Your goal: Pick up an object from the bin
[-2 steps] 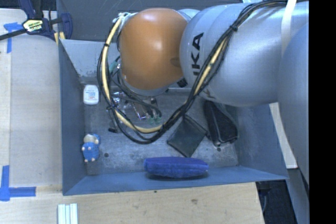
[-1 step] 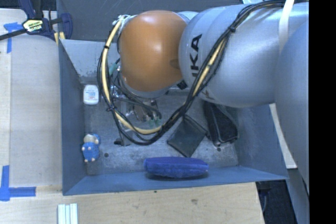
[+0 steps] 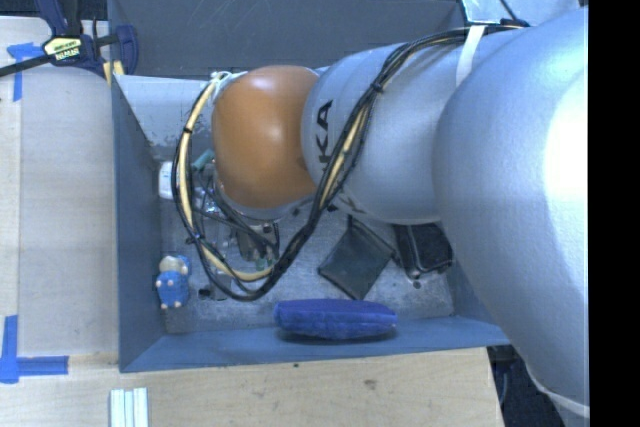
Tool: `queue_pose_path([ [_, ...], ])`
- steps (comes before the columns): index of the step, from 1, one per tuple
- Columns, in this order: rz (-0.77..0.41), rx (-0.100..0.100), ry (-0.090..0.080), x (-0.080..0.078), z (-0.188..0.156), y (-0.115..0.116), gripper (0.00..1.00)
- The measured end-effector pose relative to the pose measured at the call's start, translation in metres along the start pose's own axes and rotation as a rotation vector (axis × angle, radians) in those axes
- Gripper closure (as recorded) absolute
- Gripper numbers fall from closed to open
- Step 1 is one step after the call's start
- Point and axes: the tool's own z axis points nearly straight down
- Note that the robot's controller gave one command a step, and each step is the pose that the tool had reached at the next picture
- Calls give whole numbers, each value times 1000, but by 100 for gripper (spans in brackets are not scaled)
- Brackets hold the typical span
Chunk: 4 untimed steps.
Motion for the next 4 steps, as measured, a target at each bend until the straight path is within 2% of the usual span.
queue_pose_path([
  [1, 18, 1, 1, 26, 73, 18, 0],
  [2, 22, 1, -6, 23, 69, 16, 100],
  [3, 1, -4, -13, 32, -54, 20, 100],
  [4, 1, -1, -6, 33, -49, 19, 0],
])
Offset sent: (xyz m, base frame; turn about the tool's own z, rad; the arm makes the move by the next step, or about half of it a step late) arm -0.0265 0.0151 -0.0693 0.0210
